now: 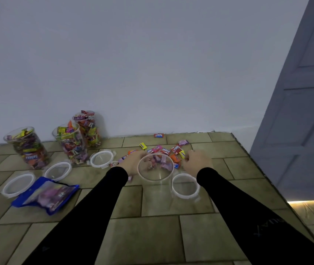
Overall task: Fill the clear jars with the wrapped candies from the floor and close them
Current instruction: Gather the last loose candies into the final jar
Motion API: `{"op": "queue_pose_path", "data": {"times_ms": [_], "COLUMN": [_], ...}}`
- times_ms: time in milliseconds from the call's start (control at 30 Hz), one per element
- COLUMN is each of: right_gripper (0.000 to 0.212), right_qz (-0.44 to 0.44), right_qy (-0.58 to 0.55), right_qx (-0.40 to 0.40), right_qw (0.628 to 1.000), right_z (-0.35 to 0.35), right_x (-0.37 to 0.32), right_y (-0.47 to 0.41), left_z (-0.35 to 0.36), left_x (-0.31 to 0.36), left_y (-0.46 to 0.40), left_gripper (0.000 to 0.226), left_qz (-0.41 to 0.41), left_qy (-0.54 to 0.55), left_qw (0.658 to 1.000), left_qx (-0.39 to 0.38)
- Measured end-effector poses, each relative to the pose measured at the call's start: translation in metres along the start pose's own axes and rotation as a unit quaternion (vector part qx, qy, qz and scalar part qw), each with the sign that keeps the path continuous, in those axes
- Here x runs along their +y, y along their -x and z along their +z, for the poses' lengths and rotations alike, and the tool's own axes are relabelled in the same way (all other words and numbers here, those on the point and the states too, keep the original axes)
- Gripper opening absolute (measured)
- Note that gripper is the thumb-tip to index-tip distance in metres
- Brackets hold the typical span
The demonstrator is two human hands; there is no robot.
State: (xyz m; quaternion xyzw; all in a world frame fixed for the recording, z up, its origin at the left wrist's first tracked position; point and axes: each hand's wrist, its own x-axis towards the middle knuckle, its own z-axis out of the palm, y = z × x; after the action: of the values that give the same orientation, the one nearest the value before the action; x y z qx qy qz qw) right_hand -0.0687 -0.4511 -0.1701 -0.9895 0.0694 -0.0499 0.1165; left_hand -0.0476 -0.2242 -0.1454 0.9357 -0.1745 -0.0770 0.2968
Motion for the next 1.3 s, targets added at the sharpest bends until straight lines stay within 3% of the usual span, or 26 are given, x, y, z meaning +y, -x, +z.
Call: {"op": "queue_pose_path", "data": {"times_ms": [67,233,300,567,900,1033,1200,1300], "right_gripper": [0.042,0.066,0.069,0.065,0.037,0.055,0.026,0.035], "right_qz": [-0.016,-0.022,-0.023,-0.057,-0.084,-0.095,-0.075,-0.056], "right_qy": [0.008,0.001,0.007,-0.010,-0.005,-0.062,-0.040,-0.013], "right_qx": [-0.003,-0.051,-0.085,-0.101,0.041,0.086,0.074,0.051], "right_qw": [1.000,0.998,0.996,0.993,0.996,0.990,0.994,0.997], "right_z": [0.010,0.030,0.035,0.057,0.074,0.074,0.072,0.072], "right_x": [0.002,0.006,0.006,0.001,-0.006,-0.016,-0.023,-0.031], "right_y": [-0.010,-0.043,-0.058,-0.104,-0.120,-0.118,-0.115,-0.110], "left_z": [0.006,0.017,0.026,0.045,0.060,0.061,0.065,0.068], "left_x": [0.004,0.003,-0.001,-0.014,-0.030,-0.029,-0.029,-0.027], "left_y": [-0.013,-0.047,-0.061,-0.122,-0.167,-0.169,-0.164,-0.158], "left_gripper": [0.018,0.074,0.084,0.066,0.067,0.069,0.045,0.030], "left_qz": [0.000,-0.013,-0.017,-0.036,-0.039,-0.036,-0.012,0.012], "left_qy": [0.000,-0.163,-0.192,-0.205,-0.218,-0.240,-0.224,-0.211], "left_qw": [1.000,0.986,0.980,0.978,0.974,0.968,0.969,0.970], "left_qx": [0.019,-0.041,-0.043,0.012,0.039,0.060,0.100,0.122]}}
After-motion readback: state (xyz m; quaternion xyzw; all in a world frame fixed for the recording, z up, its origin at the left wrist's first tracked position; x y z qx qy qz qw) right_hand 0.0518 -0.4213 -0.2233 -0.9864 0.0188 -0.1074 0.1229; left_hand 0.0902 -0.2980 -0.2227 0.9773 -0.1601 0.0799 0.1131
